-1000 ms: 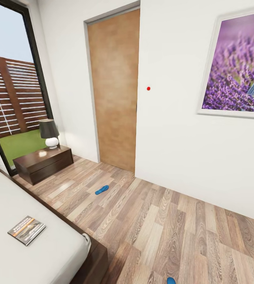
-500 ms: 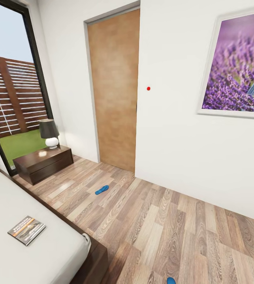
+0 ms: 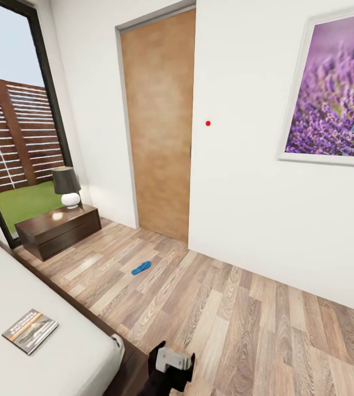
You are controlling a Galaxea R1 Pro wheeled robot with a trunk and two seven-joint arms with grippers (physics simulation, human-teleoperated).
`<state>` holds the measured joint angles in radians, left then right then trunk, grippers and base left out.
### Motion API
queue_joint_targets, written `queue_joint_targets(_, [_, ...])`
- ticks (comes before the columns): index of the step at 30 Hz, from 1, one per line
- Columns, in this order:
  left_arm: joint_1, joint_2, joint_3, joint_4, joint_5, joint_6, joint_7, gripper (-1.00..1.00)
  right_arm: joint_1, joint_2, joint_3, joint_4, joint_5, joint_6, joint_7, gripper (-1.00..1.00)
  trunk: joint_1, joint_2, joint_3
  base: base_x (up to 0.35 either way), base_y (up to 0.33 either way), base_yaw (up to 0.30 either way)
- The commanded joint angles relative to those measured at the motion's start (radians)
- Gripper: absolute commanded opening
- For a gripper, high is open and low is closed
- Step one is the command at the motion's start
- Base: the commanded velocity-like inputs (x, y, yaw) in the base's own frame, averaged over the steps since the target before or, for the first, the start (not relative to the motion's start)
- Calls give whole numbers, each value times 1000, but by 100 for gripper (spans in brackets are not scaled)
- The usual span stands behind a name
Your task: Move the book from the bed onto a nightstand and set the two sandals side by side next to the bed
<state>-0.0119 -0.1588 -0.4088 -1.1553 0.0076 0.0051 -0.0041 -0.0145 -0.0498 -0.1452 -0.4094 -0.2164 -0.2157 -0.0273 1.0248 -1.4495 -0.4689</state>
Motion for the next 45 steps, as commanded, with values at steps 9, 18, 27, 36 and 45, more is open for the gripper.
queue_joint_targets(9, [0,33,-15,-200,13,99,-168,100,0,-1,1,0,-11,-4,0,100,0,-1,-1,28,0,0])
queue_joint_targets(18, [4,55,-21,-210,5,105,-215,100,-1,-2,0,0,-12,-4,0,100,0,-1,-1,1,0,0])
queue_joint_targets(27, [6,62,-16,-214,9,107,-218,100,-1,-3,0,0,-13,-3,7,100,0,-1,-1,0,0,0])
queue_joint_targets(36, [6,120,35,-256,61,109,-251,100,-1,-4,5,-6,-16,0,9,100,0,-1,-1,0,0,0])
queue_joint_targets(45, [-45,259,145,-426,286,474,-563,100,-1,-4,8,-6,-16,1,9,100,0,-1,-1,0,0,0])
